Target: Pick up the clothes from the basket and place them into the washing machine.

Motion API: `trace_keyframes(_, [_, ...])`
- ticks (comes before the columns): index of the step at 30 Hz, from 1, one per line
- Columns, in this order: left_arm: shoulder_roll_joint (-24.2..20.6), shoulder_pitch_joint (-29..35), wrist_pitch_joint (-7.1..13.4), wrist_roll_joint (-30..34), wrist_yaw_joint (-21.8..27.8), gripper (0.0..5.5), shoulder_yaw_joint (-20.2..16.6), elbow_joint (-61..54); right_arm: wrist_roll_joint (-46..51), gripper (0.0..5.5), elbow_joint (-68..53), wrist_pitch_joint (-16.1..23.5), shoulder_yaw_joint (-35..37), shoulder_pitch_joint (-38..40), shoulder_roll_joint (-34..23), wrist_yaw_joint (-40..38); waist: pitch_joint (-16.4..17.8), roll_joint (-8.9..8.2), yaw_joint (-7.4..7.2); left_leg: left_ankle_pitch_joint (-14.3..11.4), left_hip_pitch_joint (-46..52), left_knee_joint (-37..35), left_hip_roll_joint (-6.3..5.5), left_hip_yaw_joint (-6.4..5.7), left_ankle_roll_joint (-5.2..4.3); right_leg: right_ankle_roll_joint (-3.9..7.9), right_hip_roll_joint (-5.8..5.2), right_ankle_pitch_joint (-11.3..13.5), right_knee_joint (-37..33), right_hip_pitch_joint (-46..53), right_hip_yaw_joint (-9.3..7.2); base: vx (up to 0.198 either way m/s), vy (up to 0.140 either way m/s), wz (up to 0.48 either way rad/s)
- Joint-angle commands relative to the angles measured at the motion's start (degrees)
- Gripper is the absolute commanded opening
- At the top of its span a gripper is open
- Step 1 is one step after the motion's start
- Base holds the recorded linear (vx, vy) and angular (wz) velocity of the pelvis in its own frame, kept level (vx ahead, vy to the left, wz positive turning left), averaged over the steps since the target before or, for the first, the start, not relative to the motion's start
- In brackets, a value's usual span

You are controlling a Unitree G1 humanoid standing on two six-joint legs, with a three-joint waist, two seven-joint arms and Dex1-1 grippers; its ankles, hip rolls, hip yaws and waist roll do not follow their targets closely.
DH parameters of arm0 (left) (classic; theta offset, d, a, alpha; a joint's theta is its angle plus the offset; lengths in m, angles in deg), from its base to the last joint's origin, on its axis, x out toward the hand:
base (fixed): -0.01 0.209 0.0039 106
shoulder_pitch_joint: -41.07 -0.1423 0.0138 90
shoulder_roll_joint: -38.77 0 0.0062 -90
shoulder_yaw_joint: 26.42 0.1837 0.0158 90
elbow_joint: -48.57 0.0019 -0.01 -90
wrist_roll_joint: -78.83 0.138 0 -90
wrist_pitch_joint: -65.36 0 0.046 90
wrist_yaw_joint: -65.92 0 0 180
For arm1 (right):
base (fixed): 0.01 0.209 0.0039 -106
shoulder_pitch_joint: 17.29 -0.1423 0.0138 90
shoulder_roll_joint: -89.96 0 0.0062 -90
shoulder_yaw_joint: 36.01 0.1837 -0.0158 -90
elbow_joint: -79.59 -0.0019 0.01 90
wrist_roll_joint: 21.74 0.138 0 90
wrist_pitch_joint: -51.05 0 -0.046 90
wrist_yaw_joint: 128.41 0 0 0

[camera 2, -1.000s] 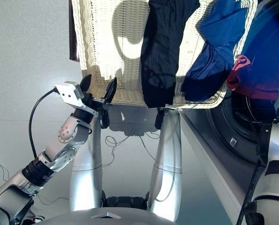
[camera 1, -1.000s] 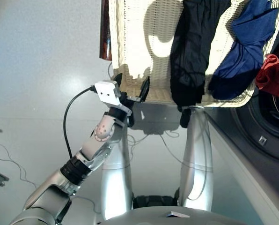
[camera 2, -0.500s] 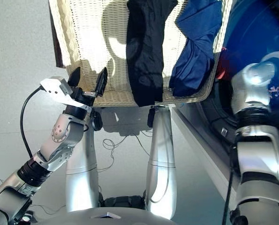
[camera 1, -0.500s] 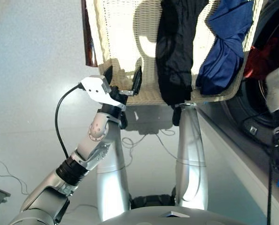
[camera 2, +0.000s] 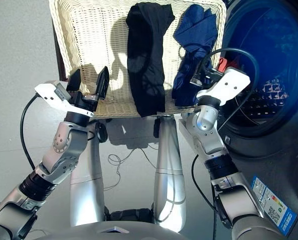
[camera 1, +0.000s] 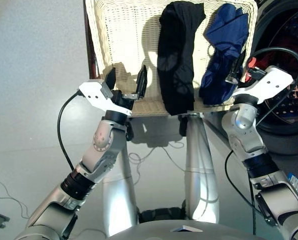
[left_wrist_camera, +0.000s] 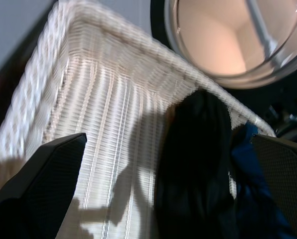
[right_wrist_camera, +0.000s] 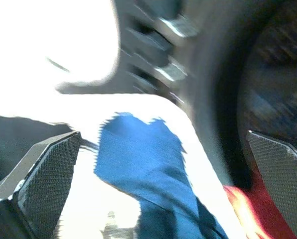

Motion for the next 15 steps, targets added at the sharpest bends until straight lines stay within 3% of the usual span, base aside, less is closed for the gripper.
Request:
trace_keyframes(1, [-0.6, 1.3, 2.3, 8.1, -2.4, 5.5, -1.1, -1.5, -7.5, 5.5, -7.8, 2.7, 0.6, 0.4, -1.8, 0.9, -0.8, 0.0, 0.47, -8.2, 4.0, 3.8, 0.76, -0.47, -1.46, -0.21, 0.77, 0.5, -2.8, 0.3, -1.94, 0.0, 0.0, 0.0])
trace_keyframes(4, [1.0, 5.5, 1.9, 12.1, -6.1, 5.5, -0.9, 3.5, -11.4, 5.5, -10.7, 2.4, -1.0, -1.7, -0.7, -0.3, -0.8, -0.25, 0.05, -8.2, 4.8, 3.7, 0.67, -0.49, -1.54, -0.18, 0.63, 0.4, -2.9, 1.1, -2.11, 0.0, 0.0, 0.0])
trace_keyframes(6, [1.4, 10.6, 0.2, 17.7, -9.3, 5.5, 0.4, 8.9, -13.1, 5.5, -13.1, 1.4, -3.3, -4.4, -1.0, 0.7, -0.8, -0.89, -0.63, -7.9, 5.9, 3.1, 0.86, -0.35, -1.61, -0.22, 0.66, 0.5, -3.2, 1.8, -2.34, 0.0, 0.0, 0.0])
trace_keyframes(10, [2.6, 16.0, -0.4, 19.6, -10.1, 5.5, 2.9, 13.5, -13.5, 5.5, -14.6, 0.5, -6.2, -7.9, -1.3, 1.4, -0.8, -1.71, -1.33, -7.8, 6.9, 2.7, 1.05, -0.4, -1.75, -0.28, 0.84, 0.7, -3.5, 2.7, -2.24, 0.0, 0.0, 0.0])
trace_keyframes(12, [5.0, 20.8, -0.9, 19.8, -10.6, 5.5, 5.8, 19.0, -11.8, 5.5, -13.6, 0.4, -9.4, -12.3, 1.0, 1.7, -0.8, -2.29, -1.92, -7.8, 7.5, 2.8, 1.3, -0.37, -1.87, -0.32, 1.14, 0.7, -3.5, 3.1, -2.12, 0.0, 0.0, 0.0])
trace_keyframes(15, [6.2, 22.9, -1.3, 19.7, -10.3, 5.5, 7.0, 21.5, -9.9, 5.5, -13.6, 0.5, -10.7, -14.2, 2.0, 2.5, -0.8, -2.71, -2.31, -7.8, 7.6, 2.9, 1.43, -0.23, -1.97, -0.34, 1.39, 0.5, -3.4, 3.2, -1.95, 0.0, 0.0, 0.0])
